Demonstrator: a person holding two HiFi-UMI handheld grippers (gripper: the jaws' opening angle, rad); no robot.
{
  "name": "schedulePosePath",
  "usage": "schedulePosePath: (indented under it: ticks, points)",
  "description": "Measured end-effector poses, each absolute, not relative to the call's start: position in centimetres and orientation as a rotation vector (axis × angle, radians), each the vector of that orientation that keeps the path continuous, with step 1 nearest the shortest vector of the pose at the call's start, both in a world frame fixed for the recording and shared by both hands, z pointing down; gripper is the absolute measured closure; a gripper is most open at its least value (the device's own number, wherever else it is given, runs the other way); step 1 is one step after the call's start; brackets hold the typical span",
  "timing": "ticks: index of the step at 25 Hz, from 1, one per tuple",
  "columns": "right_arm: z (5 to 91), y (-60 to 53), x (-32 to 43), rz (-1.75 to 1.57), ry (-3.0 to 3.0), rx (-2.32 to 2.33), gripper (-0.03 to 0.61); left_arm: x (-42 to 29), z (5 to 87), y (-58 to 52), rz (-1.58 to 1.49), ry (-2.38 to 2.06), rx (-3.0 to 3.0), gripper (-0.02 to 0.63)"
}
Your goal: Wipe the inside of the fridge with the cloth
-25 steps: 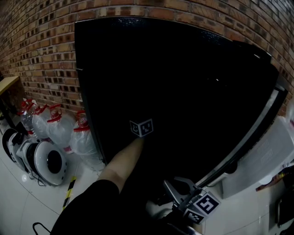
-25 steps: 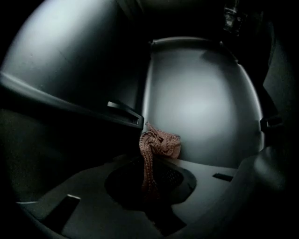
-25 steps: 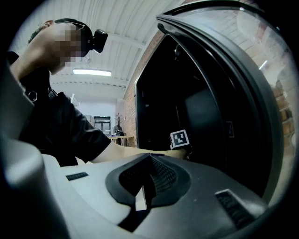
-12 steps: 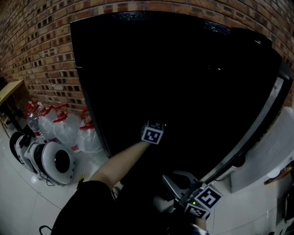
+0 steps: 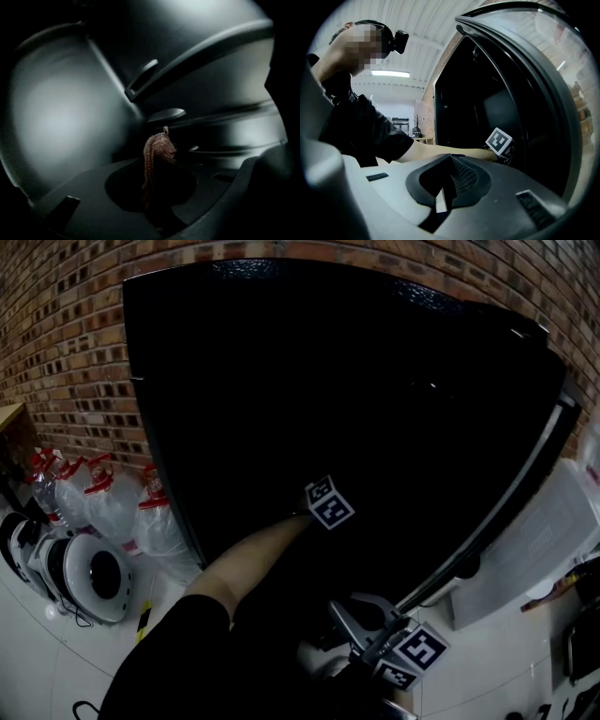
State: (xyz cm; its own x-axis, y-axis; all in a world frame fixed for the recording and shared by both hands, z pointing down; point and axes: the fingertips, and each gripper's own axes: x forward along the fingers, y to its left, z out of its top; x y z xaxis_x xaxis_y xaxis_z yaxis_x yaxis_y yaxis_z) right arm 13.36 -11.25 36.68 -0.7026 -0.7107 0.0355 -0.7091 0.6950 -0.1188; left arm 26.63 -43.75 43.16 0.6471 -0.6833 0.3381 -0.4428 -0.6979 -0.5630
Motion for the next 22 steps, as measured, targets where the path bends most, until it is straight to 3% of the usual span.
schedulePosePath:
  ticks: [22]
  points:
    - [35.9, -11.4, 10.3, -0.155, 2.933, -1.106, 0.575, 16.9, 44.4, -48.9, -0.911, 1.172, -2.404, 0.565]
